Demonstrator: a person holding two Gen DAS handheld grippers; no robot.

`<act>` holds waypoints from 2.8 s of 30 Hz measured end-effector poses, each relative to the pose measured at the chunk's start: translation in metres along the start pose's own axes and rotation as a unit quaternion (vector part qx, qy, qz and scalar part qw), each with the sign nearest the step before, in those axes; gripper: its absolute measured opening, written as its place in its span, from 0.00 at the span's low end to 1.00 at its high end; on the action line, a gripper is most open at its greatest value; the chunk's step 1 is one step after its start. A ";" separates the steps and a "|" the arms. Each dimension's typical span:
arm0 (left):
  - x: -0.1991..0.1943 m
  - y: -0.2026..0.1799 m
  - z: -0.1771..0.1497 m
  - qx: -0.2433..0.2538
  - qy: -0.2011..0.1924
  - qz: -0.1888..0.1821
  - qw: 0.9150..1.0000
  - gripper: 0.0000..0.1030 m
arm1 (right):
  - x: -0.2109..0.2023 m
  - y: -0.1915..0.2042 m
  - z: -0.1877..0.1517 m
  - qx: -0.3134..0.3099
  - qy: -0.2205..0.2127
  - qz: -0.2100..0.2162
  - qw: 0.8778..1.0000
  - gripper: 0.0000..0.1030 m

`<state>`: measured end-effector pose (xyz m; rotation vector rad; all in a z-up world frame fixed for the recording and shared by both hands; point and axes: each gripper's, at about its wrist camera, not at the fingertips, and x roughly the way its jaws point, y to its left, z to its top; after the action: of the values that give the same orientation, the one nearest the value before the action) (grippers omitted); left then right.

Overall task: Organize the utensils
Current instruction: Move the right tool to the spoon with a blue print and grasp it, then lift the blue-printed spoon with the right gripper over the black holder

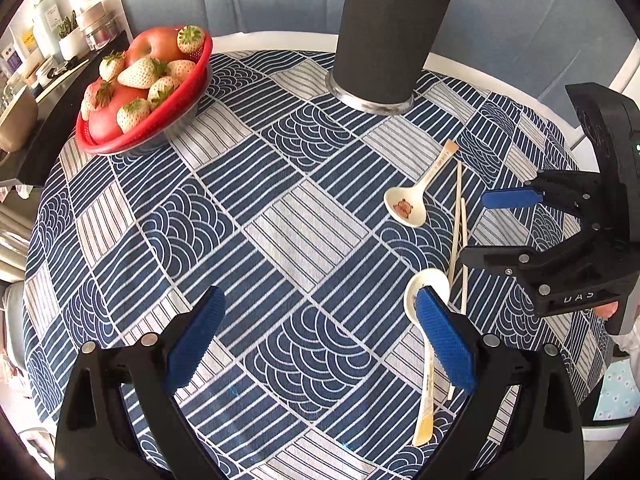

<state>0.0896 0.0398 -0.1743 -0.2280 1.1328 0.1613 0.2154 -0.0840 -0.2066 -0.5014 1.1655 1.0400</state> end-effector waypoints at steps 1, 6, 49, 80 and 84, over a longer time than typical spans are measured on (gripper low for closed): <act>0.000 -0.002 -0.005 0.004 0.000 0.005 1.000 0.91 | 0.003 0.003 -0.001 -0.005 0.004 0.002 1.000 0.63; 0.001 -0.010 -0.024 -0.006 0.011 0.006 1.000 0.91 | 0.015 0.016 -0.002 -0.032 0.020 0.022 0.999 0.57; -0.026 -0.060 0.050 0.054 0.009 -0.055 0.997 0.15 | -0.094 0.016 0.047 0.032 -0.173 0.023 0.984 0.05; -0.083 -0.093 0.214 0.226 -0.114 -0.116 0.960 0.16 | -0.233 -0.018 0.109 0.076 -0.302 -0.148 0.939 0.06; -0.081 -0.090 0.230 0.236 -0.121 -0.128 0.956 0.16 | -0.238 -0.021 0.117 0.080 -0.307 -0.166 0.934 0.06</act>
<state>0.2799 0.0118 0.0012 0.0731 0.8576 -0.3050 0.2850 -0.0968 0.0504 -0.2039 0.5715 0.7194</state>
